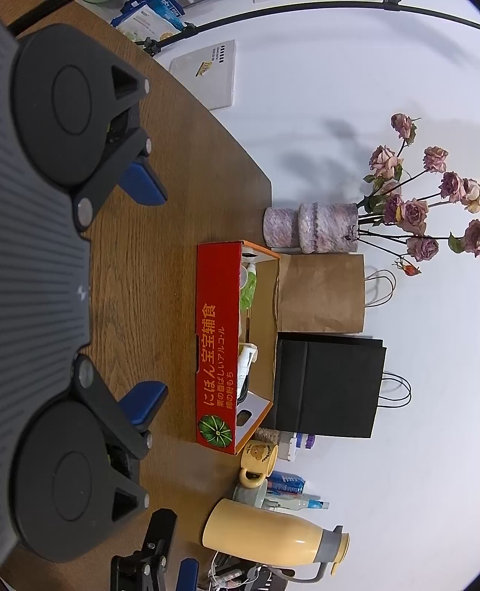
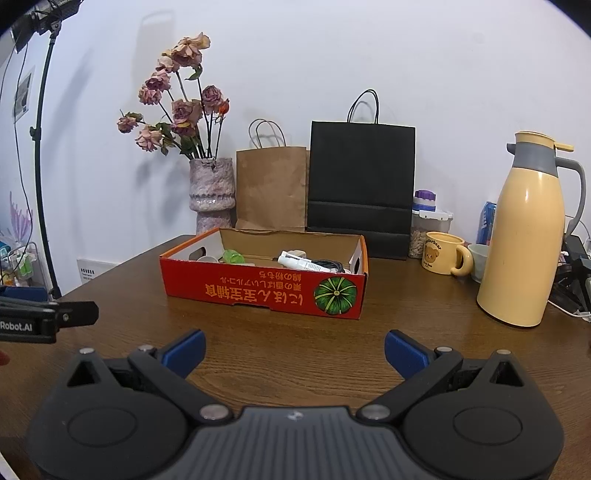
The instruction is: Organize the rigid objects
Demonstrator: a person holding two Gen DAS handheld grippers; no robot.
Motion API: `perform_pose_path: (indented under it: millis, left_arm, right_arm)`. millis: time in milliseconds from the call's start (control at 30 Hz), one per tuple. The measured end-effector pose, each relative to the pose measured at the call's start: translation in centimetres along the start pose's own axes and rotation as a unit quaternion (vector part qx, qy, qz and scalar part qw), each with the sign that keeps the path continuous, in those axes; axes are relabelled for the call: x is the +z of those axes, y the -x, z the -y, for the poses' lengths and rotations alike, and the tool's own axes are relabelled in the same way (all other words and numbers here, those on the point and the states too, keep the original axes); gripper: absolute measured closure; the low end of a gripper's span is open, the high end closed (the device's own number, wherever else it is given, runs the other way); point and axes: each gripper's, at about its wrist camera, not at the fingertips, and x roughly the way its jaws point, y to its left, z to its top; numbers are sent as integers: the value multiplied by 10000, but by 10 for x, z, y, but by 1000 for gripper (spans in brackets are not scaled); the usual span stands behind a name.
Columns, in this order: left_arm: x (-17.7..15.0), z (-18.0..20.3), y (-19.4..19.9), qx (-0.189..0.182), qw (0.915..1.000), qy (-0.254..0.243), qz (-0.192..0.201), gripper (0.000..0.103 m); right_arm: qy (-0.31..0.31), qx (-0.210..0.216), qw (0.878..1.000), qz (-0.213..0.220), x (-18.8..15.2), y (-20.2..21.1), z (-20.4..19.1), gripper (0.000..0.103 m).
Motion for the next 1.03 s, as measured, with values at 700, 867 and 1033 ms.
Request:
perform_pose_path:
  millis: [700, 867, 1033]
  left_arm:
    - [0, 1, -1, 36, 10000, 13, -1, 0]
    - [0, 0, -1, 29, 10000, 43, -4, 0]
    - [1, -2, -5, 16, 10000, 61, -64, 0]
  right_arm:
    - [-26, -17, 10000, -28, -3, -3, 2, 0]
    - [-28, -15, 10000, -35, -3, -4, 2, 0]
    - [-46, -16, 10000, -63, -4, -6, 4, 0]
